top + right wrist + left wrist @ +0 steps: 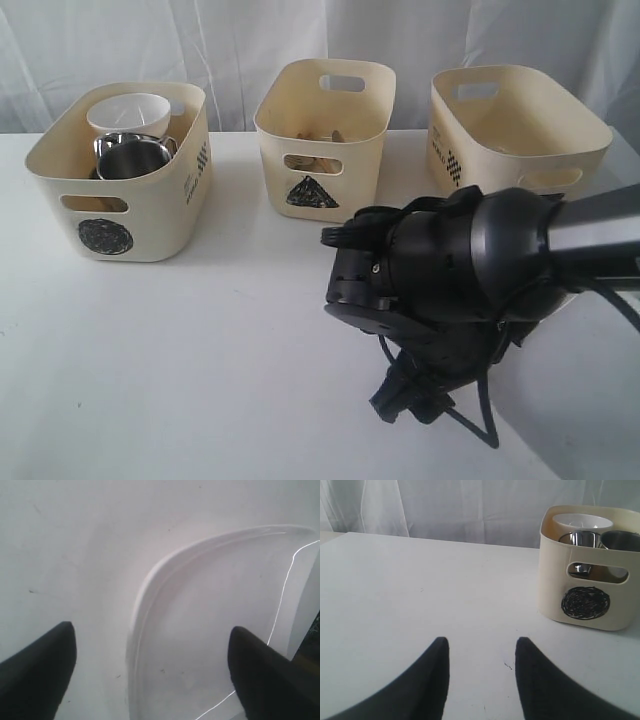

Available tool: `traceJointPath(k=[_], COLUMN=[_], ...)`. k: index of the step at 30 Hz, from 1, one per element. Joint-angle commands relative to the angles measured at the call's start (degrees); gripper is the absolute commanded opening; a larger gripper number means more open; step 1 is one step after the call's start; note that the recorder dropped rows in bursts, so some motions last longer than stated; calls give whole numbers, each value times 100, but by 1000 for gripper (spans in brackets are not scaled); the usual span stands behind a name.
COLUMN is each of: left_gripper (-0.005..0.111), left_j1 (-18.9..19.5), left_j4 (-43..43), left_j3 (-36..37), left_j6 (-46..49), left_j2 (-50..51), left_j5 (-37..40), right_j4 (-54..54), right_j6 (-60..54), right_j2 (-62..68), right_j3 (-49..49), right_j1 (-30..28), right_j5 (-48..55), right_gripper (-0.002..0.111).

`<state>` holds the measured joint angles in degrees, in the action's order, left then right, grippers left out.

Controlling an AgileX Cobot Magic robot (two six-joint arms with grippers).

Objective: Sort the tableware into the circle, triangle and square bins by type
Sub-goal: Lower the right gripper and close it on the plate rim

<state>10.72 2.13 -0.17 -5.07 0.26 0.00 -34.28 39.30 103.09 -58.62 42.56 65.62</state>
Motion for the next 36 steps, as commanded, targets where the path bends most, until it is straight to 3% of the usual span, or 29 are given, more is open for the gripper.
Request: traceJointPath(k=[1, 16, 36], left_gripper=[47, 47, 47], left_j1=[14, 14, 14], left_j4=[29, 29, 29], left_j3=[17, 17, 17], left_j6=[-7, -7, -7], left_j2=[-26, -26, -26], left_j5=[0, 0, 0], right_j4=[-113, -392, -488], right_j6=[226, 464, 464], right_j2=[114, 439, 644], right_j3=[4, 4, 4], right_j1=[16, 6, -431], right_j5=[16, 194, 169], right_gripper=[77, 77, 77])
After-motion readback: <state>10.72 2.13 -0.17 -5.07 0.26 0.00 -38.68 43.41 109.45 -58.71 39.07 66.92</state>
